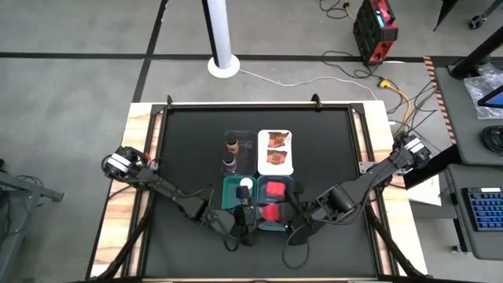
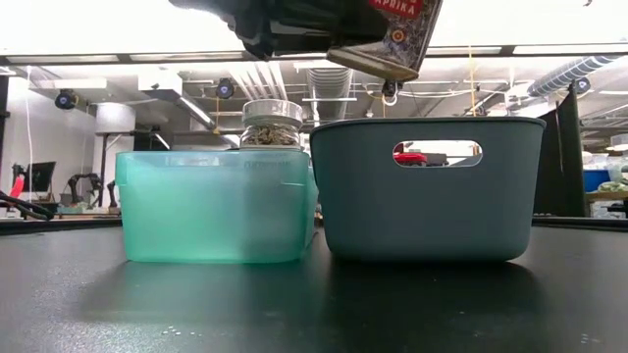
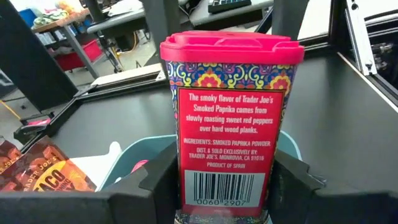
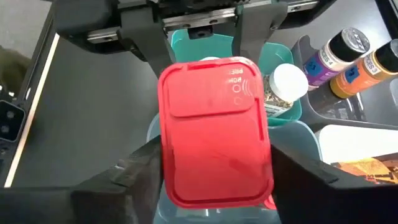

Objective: Sort spices by type
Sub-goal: Put the red seasoning can into the blue bin

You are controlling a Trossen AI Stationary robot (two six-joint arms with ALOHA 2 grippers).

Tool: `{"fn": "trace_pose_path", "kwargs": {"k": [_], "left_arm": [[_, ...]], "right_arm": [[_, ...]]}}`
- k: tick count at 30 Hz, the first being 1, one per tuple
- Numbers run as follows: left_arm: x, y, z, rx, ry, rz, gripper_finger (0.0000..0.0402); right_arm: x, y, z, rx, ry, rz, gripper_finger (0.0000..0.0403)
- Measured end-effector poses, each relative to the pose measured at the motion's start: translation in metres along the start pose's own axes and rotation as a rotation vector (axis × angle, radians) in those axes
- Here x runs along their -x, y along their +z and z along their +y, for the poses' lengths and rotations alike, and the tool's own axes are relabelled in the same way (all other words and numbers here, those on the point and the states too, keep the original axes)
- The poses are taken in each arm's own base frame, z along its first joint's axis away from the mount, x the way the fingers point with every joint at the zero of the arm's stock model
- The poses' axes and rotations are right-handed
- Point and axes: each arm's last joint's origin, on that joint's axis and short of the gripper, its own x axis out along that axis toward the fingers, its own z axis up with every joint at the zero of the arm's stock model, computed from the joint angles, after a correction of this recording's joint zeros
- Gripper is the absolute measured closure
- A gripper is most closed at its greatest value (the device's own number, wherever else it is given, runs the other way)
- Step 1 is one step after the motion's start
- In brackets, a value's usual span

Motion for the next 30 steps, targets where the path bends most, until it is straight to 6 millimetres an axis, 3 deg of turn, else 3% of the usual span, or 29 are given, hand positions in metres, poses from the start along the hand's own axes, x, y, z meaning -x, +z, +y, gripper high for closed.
{"fn": "trace_pose_path", "kwargs": {"k": [4, 18, 22, 30], "left_arm": [[0.000, 0.000, 0.000, -0.008, -0.004, 0.000, 0.0228], [0.004, -0.002, -0.004, -0.022, 0.036, 0.017, 0.0150], [0.019, 0.003, -0.010, -0.072, 0.063, 0.032, 0.0136], [0.064, 0.032, -0.016, -0.138, 0.065, -0.053, 0.0132]], "right_arm": [[-0.001, 0.000, -0.001, 0.018, 0.002, 0.009, 0.0196], [0.003, -0.003, -0.016, -0.051, -0.018, 0.149, 0.0197], [-0.003, -0.007, -0.021, -0.107, -0.008, 0.191, 0.0197], [-0.033, -0.024, -0.022, -0.159, 0.080, 0.215, 0.0197]]}}
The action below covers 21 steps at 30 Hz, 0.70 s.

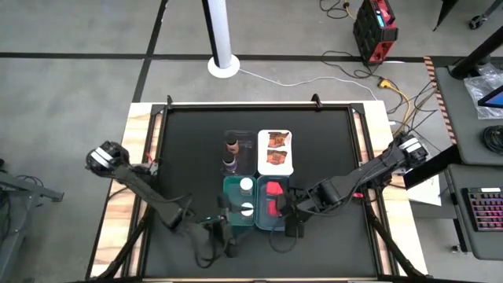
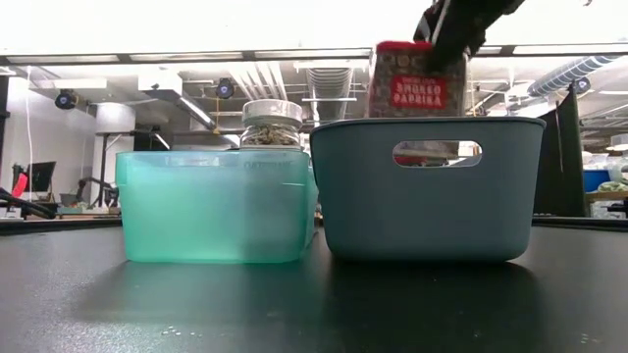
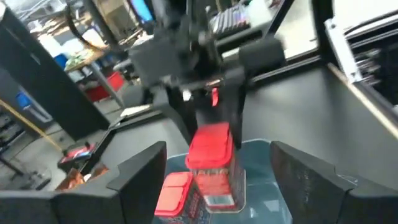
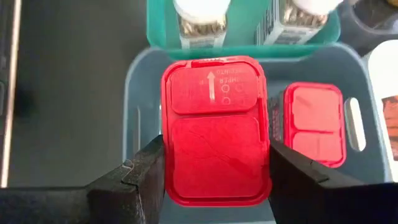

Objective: Sort spices by type
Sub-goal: Put the red seasoning can into the blue bin

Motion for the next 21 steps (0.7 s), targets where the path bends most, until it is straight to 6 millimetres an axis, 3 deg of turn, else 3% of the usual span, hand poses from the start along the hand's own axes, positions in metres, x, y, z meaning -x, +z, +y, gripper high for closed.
{"fn": "trace_pose_path", "kwargs": {"k": [9, 21], "left_arm": [[0.037, 0.023, 0.014, 0.012, -0.047, -0.062, 0.0132], [0.060, 0.038, 0.028, 0.008, -0.075, -0.099, 0.0132]], "right_arm": [[-0.021, -0.007, -0.004, -0.003, -0.001, 0.009, 0.0197], [-0.047, -0.015, -0.020, -0.003, 0.065, 0.038, 0.0197]]}}
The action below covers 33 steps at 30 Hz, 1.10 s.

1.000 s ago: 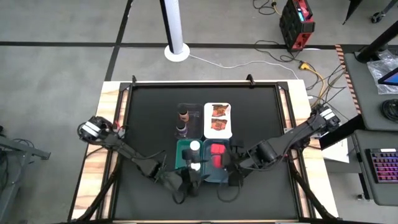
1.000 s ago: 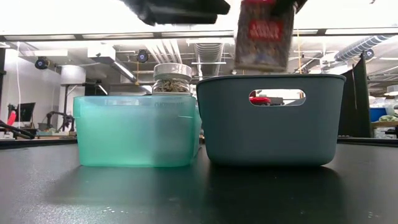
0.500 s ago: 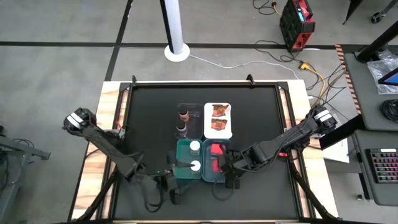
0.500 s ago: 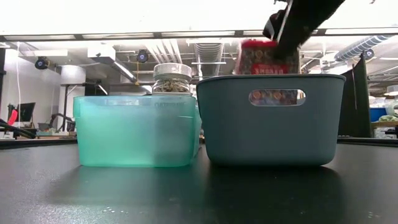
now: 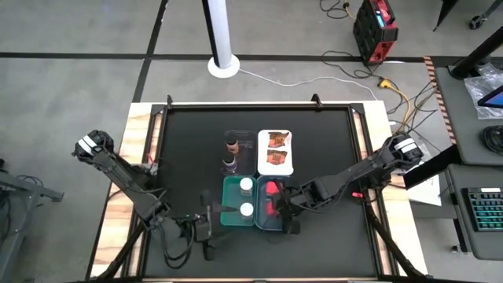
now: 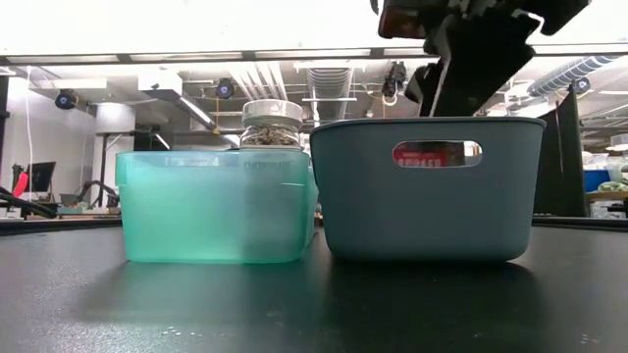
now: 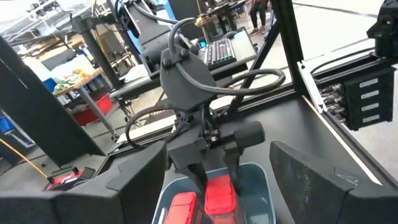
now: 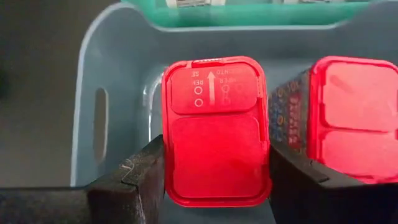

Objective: Sort spices by type
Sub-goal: Put the red seasoning can into the blue bin

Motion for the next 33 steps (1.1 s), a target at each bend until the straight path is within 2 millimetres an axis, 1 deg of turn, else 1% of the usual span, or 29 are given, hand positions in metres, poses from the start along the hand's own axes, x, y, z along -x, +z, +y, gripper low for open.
{"fn": "trace_pose_path", "kwargs": {"k": [14, 23, 25, 29, 31, 33], "left_arm": [[0.003, -0.001, -0.001, -0.016, -0.010, 0.010, 0.0133], [0.003, -0.001, -0.001, -0.022, -0.011, 0.015, 0.0133], [0.003, -0.001, -0.001, -0.022, -0.011, 0.016, 0.0133], [0.003, -0.002, -0.001, -0.026, -0.013, 0.021, 0.0133], [0.003, -0.003, -0.001, -0.026, -0.013, 0.024, 0.0133], [0.003, -0.003, -0.001, -0.027, -0.013, 0.025, 0.0133]], "right_arm": [[-0.015, -0.008, -0.010, 0.001, -0.001, -0.027, 0.0197], [-0.017, -0.008, -0.012, 0.015, -0.003, -0.031, 0.0197], [-0.017, -0.008, -0.012, 0.016, -0.004, -0.031, 0.0177], [-0.018, -0.009, -0.012, 0.009, -0.006, -0.024, 0.0108], [-0.017, -0.009, -0.012, 0.003, -0.006, -0.025, 0.0090], [-0.017, -0.009, -0.012, -0.003, -0.004, -0.028, 0.0083]]}}
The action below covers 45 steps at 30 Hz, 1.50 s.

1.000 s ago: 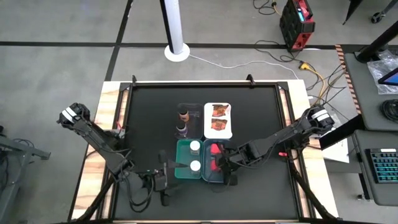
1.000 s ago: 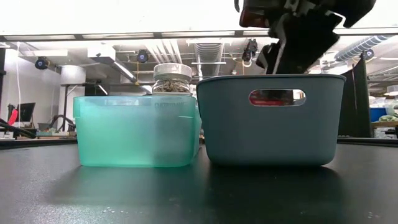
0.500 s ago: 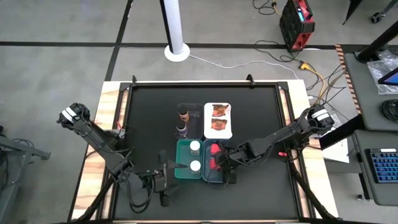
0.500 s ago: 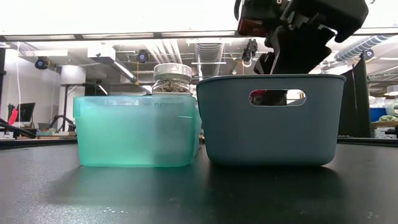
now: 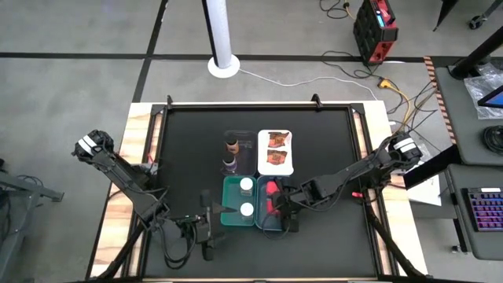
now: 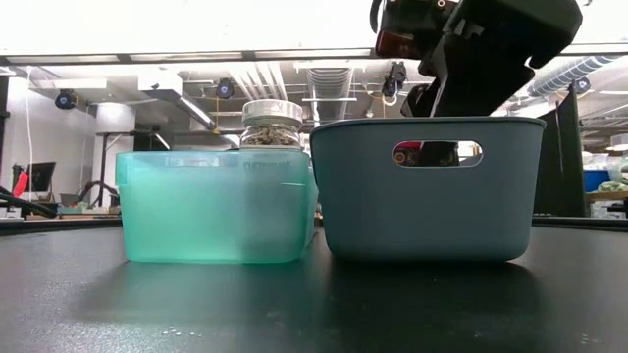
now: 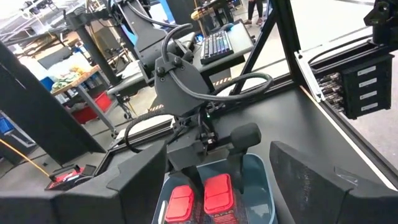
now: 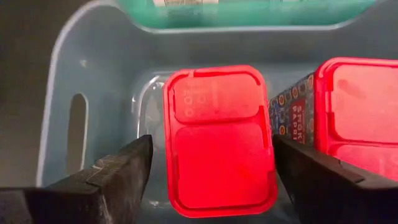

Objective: Sort spices by type
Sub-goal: Put the red seasoning can into the blue bin, then return to Home Position

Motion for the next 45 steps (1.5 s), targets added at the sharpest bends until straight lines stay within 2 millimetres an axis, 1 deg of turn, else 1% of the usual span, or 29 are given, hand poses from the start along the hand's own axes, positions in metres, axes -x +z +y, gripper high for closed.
{"fn": "trace_pose_path", "kwargs": {"k": [3, 7, 12, 16, 19, 21, 23, 26, 28, 30, 32, 34, 35, 36, 38, 39, 41, 43, 45], "left_arm": [[0.000, 0.000, 0.000, 0.000, 0.000, 0.000, 0.0133], [0.000, 0.000, 0.000, 0.000, 0.000, 0.000, 0.0133], [0.000, 0.000, 0.000, -0.001, 0.000, 0.001, 0.0133], [0.000, 0.000, 0.000, -0.003, -0.001, 0.003, 0.0133], [0.000, -0.001, 0.000, -0.013, -0.001, 0.006, 0.0133], [0.000, -0.001, 0.000, -0.022, -0.002, 0.007, 0.0133], [-0.001, -0.002, -0.001, 0.002, -0.003, 0.009, 0.0133], [-0.002, -0.003, -0.003, 0.054, -0.008, 0.014, 0.0133], [-0.004, -0.005, -0.005, 0.058, -0.016, 0.015, 0.0133], [-0.014, -0.006, -0.004, 0.032, -0.060, -0.016, 0.0133], [-0.030, -0.004, 0.005, 0.014, -0.208, -0.095, 0.0132], [-0.044, -0.005, 0.024, -0.007, -0.394, -0.165, 0.0132], [-0.049, -0.007, 0.035, -0.006, -0.452, -0.169, 0.0132], [-0.052, -0.010, 0.045, 0.011, -0.480, -0.171, 0.0132], [-0.057, -0.019, 0.066, 0.044, -0.465, -0.159, 0.0132], [-0.056, -0.025, 0.076, 0.048, -0.441, -0.149, 0.0132], [-0.048, -0.038, 0.094, 0.052, -0.397, -0.141, 0.0132], [-0.031, -0.048, 0.111, 0.065, -0.345, -0.190, 0.0132], [-0.008, -0.058, 0.126, 0.089, -0.298, -0.257, 0.0132]], "right_arm": [[0.003, 0.001, 0.000, -0.009, 0.005, -0.012, 0.0086], [0.007, 0.002, 0.000, -0.020, 0.009, -0.024, 0.0101], [0.018, 0.005, 0.000, -0.034, 0.022, -0.054, 0.0116], [0.024, 0.006, -0.001, -0.035, 0.027, -0.067, 0.0120], [0.032, 0.007, -0.001, -0.037, 0.032, -0.078, 0.0118], [0.042, 0.008, -0.002, -0.039, 0.040, -0.100, 0.0116], [0.056, 0.010, -0.001, -0.017, 0.043, -0.152, 0.0117], [0.079, 0.013, 0.008, 0.087, -0.018, -0.295, 0.0124], [0.088, 0.015, 0.015, 0.189, -0.056, -0.409, 0.0130], [0.091, 0.019, 0.020, 0.282, -0.058, -0.535, 0.0136], [0.092, 0.023, 0.023, 0.370, -0.046, -0.652, 0.0143], [0.093, 0.027, 0.021, 0.452, -0.031, -0.746, 0.0149], [0.092, 0.028, 0.019, 0.480, -0.032, -0.778, 0.0152], [0.091, 0.028, 0.016, 0.500, -0.030, -0.803, 0.0155], [0.088, 0.027, 0.008, 0.529, -0.025, -0.831, 0.0161], [0.086, 0.026, 0.004, 0.536, -0.020, -0.838, 0.0164], [0.083, 0.022, -0.007, 0.535, -0.010, -0.836, 0.0168], [0.084, 0.016, -0.018, 0.521, -0.020, -0.846, 0.0173], [0.087, 0.009, -0.029, 0.502, -0.041, -0.863, 0.0180]]}}
